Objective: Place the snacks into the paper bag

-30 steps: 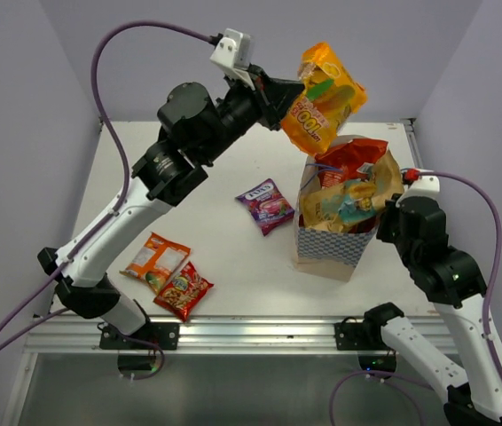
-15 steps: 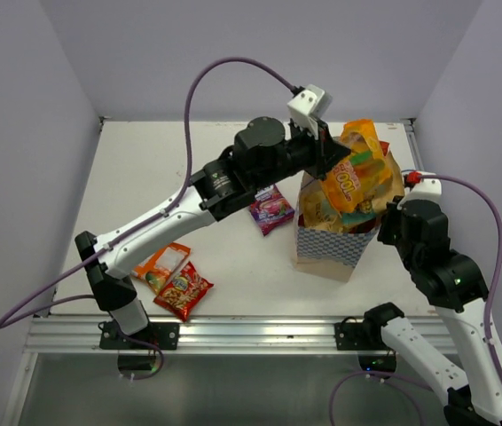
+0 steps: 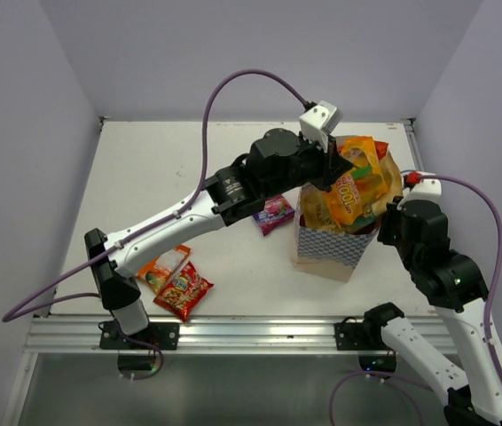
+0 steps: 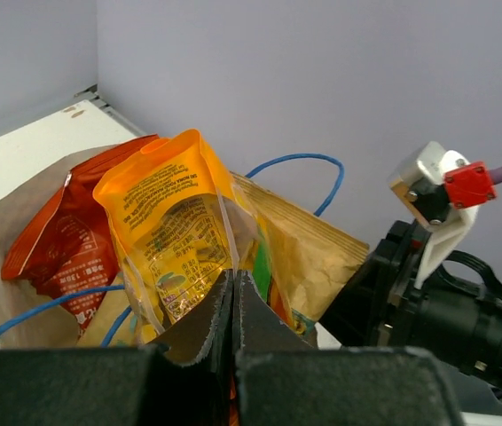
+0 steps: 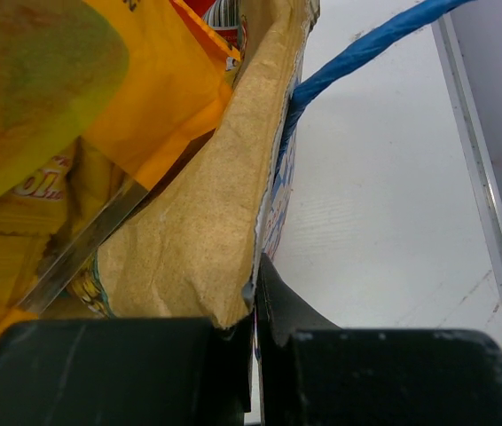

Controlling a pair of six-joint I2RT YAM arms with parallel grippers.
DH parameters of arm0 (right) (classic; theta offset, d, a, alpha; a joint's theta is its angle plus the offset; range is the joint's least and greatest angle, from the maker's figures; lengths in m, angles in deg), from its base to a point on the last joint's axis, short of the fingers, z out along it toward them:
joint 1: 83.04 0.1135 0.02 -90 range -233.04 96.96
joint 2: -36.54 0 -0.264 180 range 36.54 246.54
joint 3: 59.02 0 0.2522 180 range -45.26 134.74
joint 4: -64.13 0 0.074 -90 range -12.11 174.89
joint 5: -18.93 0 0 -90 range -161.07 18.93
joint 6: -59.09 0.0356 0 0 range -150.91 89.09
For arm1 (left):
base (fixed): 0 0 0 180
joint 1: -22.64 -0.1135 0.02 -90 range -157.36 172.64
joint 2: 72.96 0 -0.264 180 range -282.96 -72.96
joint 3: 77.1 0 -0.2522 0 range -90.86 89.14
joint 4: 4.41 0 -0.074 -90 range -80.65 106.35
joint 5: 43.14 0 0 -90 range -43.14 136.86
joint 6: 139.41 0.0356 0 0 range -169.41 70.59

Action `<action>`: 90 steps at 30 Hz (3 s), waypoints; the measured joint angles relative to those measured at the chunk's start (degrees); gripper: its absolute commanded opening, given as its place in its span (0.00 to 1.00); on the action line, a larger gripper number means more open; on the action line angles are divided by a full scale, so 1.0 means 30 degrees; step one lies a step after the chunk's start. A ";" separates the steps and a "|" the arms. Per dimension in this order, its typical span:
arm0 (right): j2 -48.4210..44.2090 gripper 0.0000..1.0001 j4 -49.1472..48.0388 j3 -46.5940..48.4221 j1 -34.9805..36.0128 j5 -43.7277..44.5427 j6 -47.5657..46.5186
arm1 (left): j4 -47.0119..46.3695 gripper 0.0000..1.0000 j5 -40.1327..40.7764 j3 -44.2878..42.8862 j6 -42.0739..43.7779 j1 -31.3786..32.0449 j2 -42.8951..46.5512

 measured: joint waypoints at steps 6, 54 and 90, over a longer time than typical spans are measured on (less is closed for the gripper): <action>0.0000 0.00 0.0036 -0.0007 0.0000 -0.0007 0.0000 | 0.0772 0.00 0.1676 -0.0015 0.0707 0.0219 -0.1107; 0.0029 0.00 -0.0262 -0.0022 0.0000 -0.0073 0.0015 | 0.1304 0.90 1.2874 1.6021 0.0430 -0.8255 0.8306; -0.0357 0.00 -0.0277 -0.0022 0.0022 -0.0495 0.0007 | 0.3534 0.00 1.0761 2.3678 -0.8488 -0.9224 0.5901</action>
